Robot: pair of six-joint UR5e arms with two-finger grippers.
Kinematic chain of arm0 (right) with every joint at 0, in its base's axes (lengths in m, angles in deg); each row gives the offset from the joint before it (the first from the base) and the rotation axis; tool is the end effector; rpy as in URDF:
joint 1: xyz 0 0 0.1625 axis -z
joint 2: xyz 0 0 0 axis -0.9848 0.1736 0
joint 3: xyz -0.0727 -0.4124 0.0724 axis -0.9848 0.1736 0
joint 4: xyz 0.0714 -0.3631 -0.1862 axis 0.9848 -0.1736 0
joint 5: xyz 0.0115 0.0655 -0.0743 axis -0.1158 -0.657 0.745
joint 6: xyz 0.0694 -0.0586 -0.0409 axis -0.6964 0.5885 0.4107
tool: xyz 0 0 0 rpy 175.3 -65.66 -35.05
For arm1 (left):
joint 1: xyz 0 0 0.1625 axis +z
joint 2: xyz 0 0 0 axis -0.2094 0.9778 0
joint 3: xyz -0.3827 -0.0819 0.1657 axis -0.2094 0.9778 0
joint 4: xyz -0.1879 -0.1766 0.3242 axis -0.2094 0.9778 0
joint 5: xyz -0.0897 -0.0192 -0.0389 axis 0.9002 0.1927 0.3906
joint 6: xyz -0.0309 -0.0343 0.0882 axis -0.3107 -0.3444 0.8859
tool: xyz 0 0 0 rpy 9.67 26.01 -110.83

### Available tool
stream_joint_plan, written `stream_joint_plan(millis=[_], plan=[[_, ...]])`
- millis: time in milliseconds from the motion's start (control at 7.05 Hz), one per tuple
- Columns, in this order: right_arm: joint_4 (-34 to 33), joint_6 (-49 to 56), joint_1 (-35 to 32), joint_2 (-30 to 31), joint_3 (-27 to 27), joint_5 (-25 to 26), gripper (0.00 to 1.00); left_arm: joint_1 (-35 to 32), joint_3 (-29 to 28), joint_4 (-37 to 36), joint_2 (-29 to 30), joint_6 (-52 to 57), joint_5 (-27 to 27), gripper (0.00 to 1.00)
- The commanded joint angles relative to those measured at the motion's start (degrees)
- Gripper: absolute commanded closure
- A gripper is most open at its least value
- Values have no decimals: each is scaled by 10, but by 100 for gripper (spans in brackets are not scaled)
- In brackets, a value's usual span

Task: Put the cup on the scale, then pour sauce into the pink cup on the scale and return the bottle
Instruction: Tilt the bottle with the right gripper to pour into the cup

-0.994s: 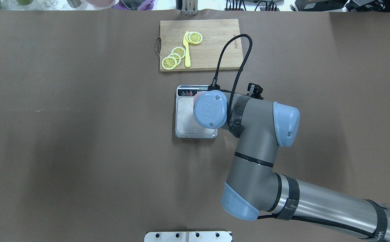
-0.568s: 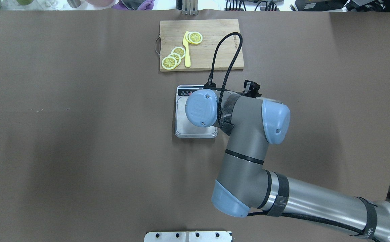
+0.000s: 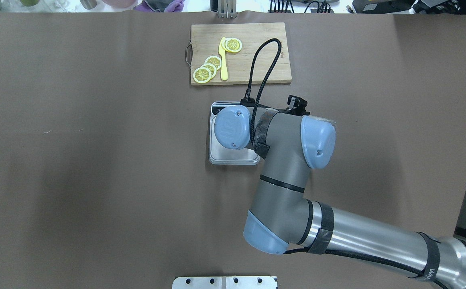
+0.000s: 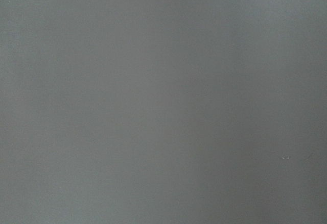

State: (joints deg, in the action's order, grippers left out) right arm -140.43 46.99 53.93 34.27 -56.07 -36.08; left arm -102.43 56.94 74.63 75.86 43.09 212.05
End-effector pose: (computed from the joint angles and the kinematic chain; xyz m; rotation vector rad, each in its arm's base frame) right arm -0.5363 -0.4413 0.2275 0.3601 0.1003 -0.9732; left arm -0.0628 -0.5570 0.5831 0.1097 0.8304 0.1042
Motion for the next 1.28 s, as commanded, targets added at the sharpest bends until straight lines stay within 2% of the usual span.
stream_joint_plan(millis=[0, 568, 1135], plan=[[-13, -4, 0, -12, 13, 3, 77, 0, -1, 1, 0, 2, 0, 4], [-44, -6, -5, -26, 19, 12, 77, -3, 0, 0, -2, 1, 2, 3], [-80, -6, -7, -64, 54, 31, 77, -3, 0, 0, -2, 0, 3, 3]])
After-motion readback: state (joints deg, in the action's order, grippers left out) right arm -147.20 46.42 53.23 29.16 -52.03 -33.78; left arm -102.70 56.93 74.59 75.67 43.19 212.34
